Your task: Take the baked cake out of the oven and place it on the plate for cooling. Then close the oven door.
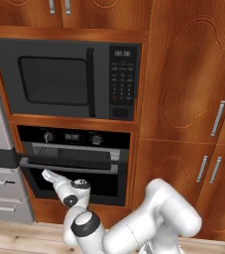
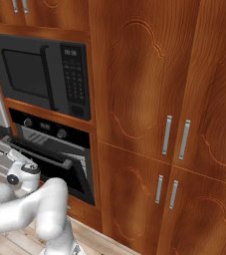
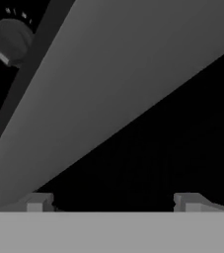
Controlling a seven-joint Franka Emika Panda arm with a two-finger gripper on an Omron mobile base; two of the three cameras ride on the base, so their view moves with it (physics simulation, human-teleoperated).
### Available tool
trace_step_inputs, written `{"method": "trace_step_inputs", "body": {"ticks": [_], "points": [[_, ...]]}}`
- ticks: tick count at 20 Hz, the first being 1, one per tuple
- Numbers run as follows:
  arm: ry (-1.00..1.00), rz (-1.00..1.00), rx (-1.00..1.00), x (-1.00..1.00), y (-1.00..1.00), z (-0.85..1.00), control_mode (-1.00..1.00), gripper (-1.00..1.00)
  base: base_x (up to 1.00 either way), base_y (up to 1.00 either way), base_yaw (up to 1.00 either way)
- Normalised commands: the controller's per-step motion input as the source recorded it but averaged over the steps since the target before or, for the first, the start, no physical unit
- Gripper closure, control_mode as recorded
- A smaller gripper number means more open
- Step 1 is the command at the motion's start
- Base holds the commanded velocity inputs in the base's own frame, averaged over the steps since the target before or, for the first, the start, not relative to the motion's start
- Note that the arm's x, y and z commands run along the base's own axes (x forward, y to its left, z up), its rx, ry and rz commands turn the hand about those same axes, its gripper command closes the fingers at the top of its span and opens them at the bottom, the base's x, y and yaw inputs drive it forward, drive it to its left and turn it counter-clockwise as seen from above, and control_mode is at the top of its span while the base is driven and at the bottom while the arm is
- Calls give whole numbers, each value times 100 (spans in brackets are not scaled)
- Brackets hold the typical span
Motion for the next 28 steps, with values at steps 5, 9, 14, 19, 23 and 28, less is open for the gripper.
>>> {"method": "trace_step_inputs", "body": {"ticks": [5, 9, 14, 19, 23, 28], "points": [[0, -9, 7, 71, -24, 0, -100, -100, 0, 0, 0], [0, -10, 1, 71, -25, -4, -100, -100, 0, 0, 0], [-1, -10, 0, 66, -26, -16, -100, -100, 0, 0, 0], [-8, -19, -1, 12, -10, -45, -100, -100, 0, 0, 0], [-3, -25, 0, 8, 0, -37, -100, -100, 0, 0, 0], [0, -27, 0, 11, 4, -29, -100, -100, 0, 0, 0]]}}
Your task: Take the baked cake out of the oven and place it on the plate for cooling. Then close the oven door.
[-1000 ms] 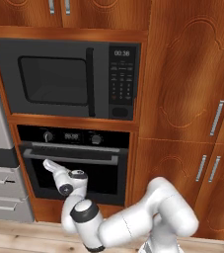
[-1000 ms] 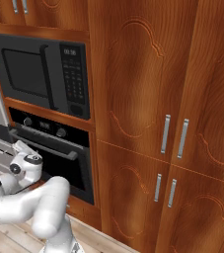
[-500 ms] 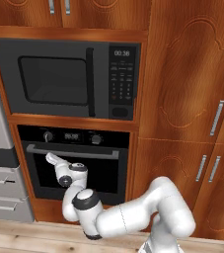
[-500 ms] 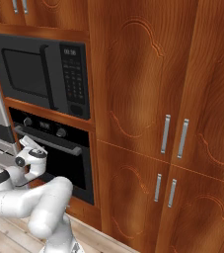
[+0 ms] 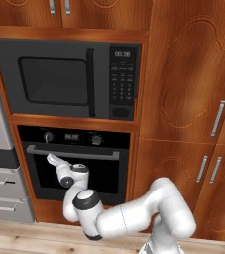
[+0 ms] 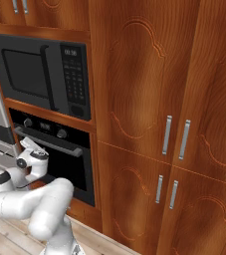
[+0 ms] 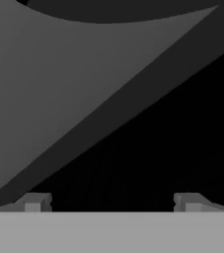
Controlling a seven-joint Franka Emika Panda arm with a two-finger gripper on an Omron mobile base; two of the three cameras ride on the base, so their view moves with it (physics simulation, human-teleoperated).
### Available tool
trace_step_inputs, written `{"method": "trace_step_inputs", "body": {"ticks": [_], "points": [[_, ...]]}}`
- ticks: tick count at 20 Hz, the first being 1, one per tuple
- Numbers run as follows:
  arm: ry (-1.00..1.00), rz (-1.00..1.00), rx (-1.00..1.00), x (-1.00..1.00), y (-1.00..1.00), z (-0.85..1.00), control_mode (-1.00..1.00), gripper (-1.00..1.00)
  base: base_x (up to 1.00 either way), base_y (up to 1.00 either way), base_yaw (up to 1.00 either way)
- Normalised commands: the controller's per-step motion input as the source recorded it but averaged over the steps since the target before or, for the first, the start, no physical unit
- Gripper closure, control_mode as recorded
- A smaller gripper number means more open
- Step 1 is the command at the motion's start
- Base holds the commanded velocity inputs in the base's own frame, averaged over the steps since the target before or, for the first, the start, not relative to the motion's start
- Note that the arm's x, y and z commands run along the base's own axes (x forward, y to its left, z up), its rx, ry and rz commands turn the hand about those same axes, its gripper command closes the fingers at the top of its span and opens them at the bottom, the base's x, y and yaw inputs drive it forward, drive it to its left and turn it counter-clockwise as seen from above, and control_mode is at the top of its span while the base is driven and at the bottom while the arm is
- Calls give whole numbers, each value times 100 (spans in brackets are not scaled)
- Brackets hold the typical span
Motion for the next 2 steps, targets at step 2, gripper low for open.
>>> {"method": "trace_step_inputs", "body": {"ticks": [2], "points": [[0, -21, 0, 11, 5, -25, -100, -100, 0, 0, 0]]}}
